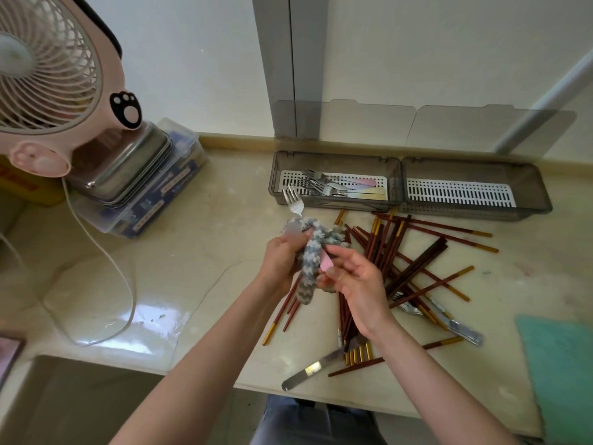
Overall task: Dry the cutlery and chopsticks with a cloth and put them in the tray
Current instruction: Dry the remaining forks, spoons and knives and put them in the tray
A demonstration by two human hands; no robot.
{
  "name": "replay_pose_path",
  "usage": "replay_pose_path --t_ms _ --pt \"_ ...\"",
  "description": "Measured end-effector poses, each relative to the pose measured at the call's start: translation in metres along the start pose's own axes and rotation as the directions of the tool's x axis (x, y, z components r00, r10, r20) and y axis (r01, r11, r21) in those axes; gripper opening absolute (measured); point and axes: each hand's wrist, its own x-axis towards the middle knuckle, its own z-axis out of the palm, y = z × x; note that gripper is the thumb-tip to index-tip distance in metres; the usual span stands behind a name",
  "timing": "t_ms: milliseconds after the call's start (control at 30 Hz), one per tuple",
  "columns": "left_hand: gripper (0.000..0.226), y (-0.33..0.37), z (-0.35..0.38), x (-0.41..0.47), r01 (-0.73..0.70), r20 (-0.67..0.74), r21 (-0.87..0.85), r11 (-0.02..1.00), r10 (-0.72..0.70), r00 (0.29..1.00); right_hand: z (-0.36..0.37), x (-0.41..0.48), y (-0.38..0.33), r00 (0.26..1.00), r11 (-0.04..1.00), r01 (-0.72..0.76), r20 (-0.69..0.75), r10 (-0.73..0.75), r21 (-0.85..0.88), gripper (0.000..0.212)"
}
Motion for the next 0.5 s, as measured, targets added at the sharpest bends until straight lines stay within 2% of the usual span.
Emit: replay_pose_path --t_ms 67,167,233,333,433,500 --pt "0.011 -0.001 0.004 -0.005 -0.006 0.037 0.021 1.0 0.006 0.999 0.003 0.005 -0.002 0.995 0.999 0.006 -0.096 -0.01 -0.034 0.018" --pt "0.011 -0.006 0.007 -0.013 -0.014 0.094 0.094 0.995 0.005 0.996 0.004 0.012 0.0 0.964 0.995 -0.052 -0.264 0.027 -0.088 0.02" --pt "0.011 -0.008 0.008 -0.017 -0.011 0.102 0.145 0.989 -0.004 0.995 0.0 0.015 -0.001 0.95 0.985 -0.074 -0.312 0.021 -0.158 0.024" --pt "0.009 -0.009 0.003 -0.016 -0.034 0.041 0.296 0.955 0.023 0.999 -0.008 0.023 -0.006 0.96 0.955 -0.05 -0.279 -0.035 -0.292 0.032" --pt "0.046 -0.01 0.001 -0.01 -0.1 0.064 0.514 0.852 0.078 0.995 -0.009 0.039 -0.018 0.971 0.933 0.005 -0.22 -0.09 -0.36 0.015" --pt "0.049 -0.013 0.004 -0.01 -0.144 0.129 0.598 0.789 0.083 0.988 -0.005 0.05 -0.024 0.98 0.907 -0.009 -0.183 -0.076 -0.421 0.008"
